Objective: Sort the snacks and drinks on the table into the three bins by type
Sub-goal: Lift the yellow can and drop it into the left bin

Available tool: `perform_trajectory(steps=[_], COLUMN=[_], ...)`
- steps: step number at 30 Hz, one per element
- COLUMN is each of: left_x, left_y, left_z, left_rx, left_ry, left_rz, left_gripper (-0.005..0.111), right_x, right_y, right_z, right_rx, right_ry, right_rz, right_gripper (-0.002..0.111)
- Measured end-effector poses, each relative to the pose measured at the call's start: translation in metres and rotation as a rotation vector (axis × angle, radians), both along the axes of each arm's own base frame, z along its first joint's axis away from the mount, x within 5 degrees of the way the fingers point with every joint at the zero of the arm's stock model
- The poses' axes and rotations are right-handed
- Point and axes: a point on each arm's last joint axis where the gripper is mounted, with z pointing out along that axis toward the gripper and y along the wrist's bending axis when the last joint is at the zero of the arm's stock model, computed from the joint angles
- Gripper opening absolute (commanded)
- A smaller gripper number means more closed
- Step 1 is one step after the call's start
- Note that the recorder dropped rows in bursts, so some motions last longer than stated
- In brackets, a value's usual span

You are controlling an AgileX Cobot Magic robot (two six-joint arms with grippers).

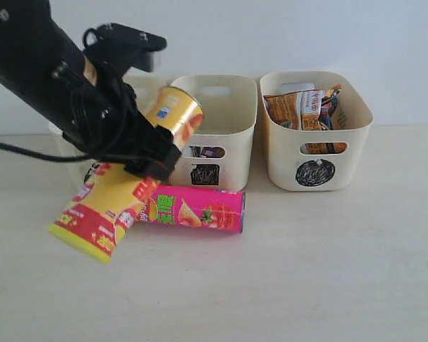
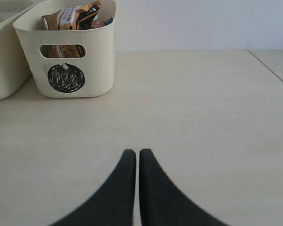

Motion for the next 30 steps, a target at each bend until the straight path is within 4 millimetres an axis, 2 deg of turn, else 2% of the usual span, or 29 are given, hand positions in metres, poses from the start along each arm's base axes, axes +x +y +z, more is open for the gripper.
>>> perform_trajectory(steps=[8,12,18,21,30], left_x=[0.051,0.087,0.150,0.177,0.230], left_y=[0.048,0.068,0.090,0.090,0.080], left_z=[0.044,0.054,0.037,0.026,-0.013], left_rx=[-0.058,-0.088,-0.107,-0.101,-0.084], left_ry=[-0.193,-0.309,-0.393,-0.412,-0.412], left_rz=[0.153,0.221,0.301,0.304,0.290], left_gripper=[0.004,0.004,0.004,0.004,0.004], right_x=[0.000,0.000,0.000,0.000,0.000], right_y=[0.000,0.000,0.000,0.000,0.000], right_z=[0.000,0.000,0.000,0.000,0.000], right_rx=[0.000,0.000,0.000,0.000,0.000], right_ry=[0.000,0.000,0.000,0.000,0.000], right_rz=[0.000,0.000,0.000,0.000,0.000], right_gripper=[0.000,0.000,0.000,0.000,0.000])
